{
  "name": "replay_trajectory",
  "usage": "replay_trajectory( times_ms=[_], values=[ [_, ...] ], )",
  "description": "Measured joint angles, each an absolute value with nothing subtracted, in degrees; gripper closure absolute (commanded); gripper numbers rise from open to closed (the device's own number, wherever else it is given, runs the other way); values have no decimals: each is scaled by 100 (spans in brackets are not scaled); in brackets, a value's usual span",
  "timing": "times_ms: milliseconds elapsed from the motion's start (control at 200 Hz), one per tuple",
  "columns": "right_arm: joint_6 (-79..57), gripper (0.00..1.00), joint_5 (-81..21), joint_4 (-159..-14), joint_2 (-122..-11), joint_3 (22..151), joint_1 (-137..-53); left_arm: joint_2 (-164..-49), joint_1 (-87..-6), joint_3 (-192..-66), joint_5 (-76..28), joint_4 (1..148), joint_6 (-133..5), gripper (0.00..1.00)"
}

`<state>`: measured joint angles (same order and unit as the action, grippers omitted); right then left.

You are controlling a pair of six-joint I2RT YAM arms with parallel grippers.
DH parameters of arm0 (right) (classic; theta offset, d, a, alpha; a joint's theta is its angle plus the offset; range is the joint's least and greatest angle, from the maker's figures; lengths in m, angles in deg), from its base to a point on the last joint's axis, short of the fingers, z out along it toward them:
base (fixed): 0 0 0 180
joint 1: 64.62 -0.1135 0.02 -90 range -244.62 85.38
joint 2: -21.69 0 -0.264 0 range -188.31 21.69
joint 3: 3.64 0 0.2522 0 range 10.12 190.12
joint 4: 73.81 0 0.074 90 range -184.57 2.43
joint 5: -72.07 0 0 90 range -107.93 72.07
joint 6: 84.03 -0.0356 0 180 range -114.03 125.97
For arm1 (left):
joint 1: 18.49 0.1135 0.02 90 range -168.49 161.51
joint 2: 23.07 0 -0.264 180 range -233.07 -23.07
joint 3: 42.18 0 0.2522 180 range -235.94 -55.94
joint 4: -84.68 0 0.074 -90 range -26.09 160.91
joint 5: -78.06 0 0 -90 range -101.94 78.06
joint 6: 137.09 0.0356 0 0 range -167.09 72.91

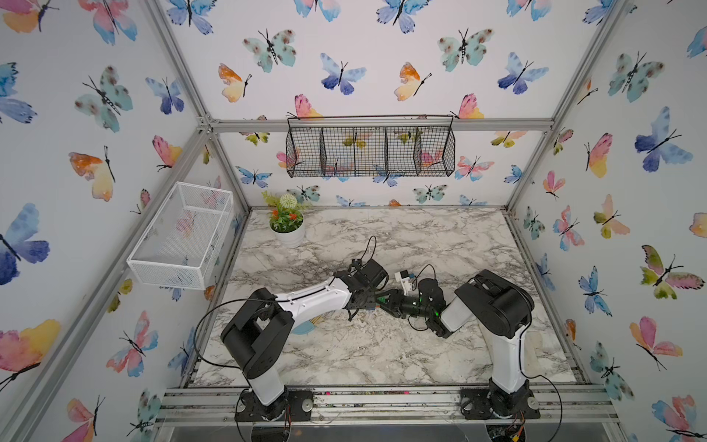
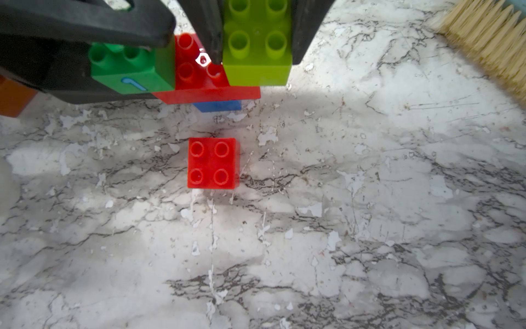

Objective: Assemble the letter v with lego
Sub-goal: Assemble the lego brick with the lego brick.

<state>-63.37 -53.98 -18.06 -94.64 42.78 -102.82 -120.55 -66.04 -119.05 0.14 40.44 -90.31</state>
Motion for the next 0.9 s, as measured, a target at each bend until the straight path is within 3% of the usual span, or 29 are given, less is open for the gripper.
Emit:
replay_trajectory(
  times_ms=[95, 310, 671, 901],
  values=[
    [-6317, 67, -5394, -1808, -9464, 4281, -10282, -12081, -6573, -11909, -34, 4070, -9042, 47],
    [-6278, 67, -5391, -1808, -9464, 4281, -10282, -12170, -6587, -12113, -261, 3722, -9062, 40],
    [-6251, 67, -5391, -1810, -9464, 4281, -10282, -11781, -6429, -12023, -279, 3390, -9132, 1],
    [-6234, 67, -5389, -1810, -9464, 4283, -10282, -9729, -5953, -10224, -1171, 5184, -9589, 2]
  ],
)
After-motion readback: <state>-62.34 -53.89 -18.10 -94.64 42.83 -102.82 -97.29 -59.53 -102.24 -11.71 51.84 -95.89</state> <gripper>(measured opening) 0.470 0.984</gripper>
